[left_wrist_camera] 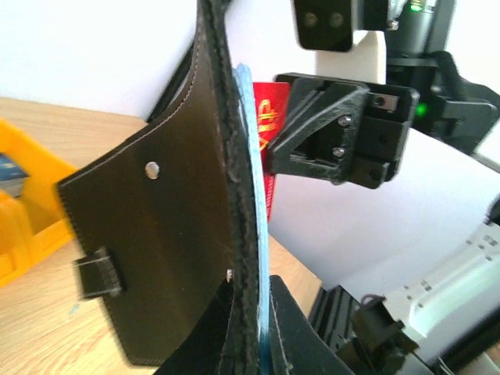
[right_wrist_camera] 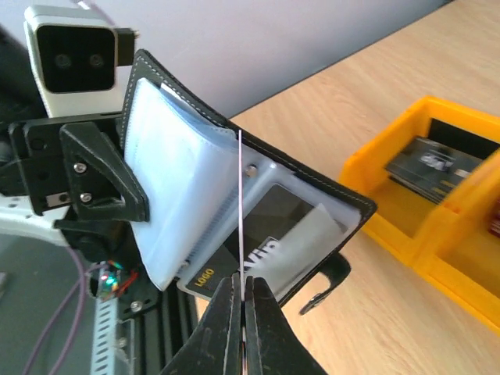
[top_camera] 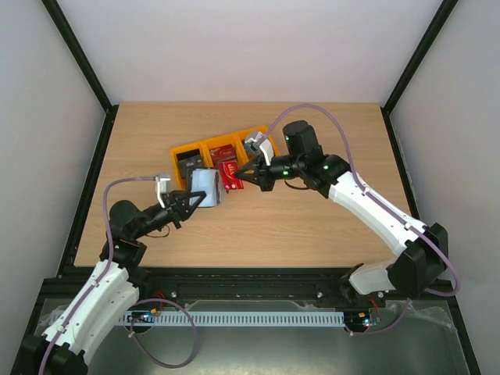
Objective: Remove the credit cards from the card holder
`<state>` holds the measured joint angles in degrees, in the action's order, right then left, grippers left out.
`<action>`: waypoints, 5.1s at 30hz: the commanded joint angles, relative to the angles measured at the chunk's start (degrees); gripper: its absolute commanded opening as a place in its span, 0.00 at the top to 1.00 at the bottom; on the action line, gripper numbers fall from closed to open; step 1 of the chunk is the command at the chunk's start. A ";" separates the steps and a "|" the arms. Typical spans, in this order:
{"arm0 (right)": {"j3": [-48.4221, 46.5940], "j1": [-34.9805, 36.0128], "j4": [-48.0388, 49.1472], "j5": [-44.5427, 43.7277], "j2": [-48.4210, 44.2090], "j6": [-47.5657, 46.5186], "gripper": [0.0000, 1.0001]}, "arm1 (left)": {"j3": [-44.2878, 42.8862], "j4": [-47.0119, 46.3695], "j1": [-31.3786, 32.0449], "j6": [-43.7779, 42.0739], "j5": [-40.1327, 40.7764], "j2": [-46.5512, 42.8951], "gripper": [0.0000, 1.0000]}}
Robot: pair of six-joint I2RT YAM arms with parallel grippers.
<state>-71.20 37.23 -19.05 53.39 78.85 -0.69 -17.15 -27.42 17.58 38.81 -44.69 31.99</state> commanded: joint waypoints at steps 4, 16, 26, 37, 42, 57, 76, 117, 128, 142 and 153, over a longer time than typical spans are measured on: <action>-1.02 -1.72 -1.69 -9.05 -2.08 1.44 0.98 | 2.76 10.92 -1.44 3.24 10.98 0.29 0.97; -1.42 -1.65 -2.31 -8.80 0.52 3.83 0.98 | 8.36 28.65 -1.46 14.93 24.62 5.79 0.98; -2.06 -1.64 -2.05 -8.11 1.25 4.02 0.98 | 7.50 42.64 -3.03 20.71 37.32 6.41 0.91; -2.88 -1.32 -3.92 -9.25 2.98 4.40 0.98 | -1.60 52.38 -8.25 24.10 46.51 3.84 0.39; -4.02 0.79 -6.16 -11.45 3.76 2.85 0.98 | -10.49 53.02 -12.64 18.20 48.41 -0.05 0.28; -10.44 15.61 -18.79 -9.52 6.20 -11.94 0.98 | -17.27 38.69 -10.91 -49.00 -17.36 -2.99 0.30; -12.23 18.04 -12.44 -21.94 7.31 -7.09 0.98 | -16.53 35.90 -7.60 -44.28 -11.43 -3.69 0.45; -17.05 6.47 30.21 -62.46 48.94 103.95 0.98 | 7.55 44.83 -18.73 22.37 49.52 -28.21 0.01; -18.25 6.58 28.08 -61.44 47.06 100.98 0.46 | 7.72 45.69 -18.77 23.46 47.78 -26.81 0.01; -21.79 8.35 21.24 -49.41 34.91 55.04 0.31 | 10.35 47.05 -15.78 28.99 40.08 -17.16 0.01; -14.32 21.74 -6.39 -43.38 33.39 35.53 0.29 | 10.71 44.62 -11.47 26.78 40.27 -4.38 0.01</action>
<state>-85.65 55.46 -9.54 8.12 103.96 43.20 -7.38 18.15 4.97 66.78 -3.31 23.59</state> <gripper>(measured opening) 0.694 0.992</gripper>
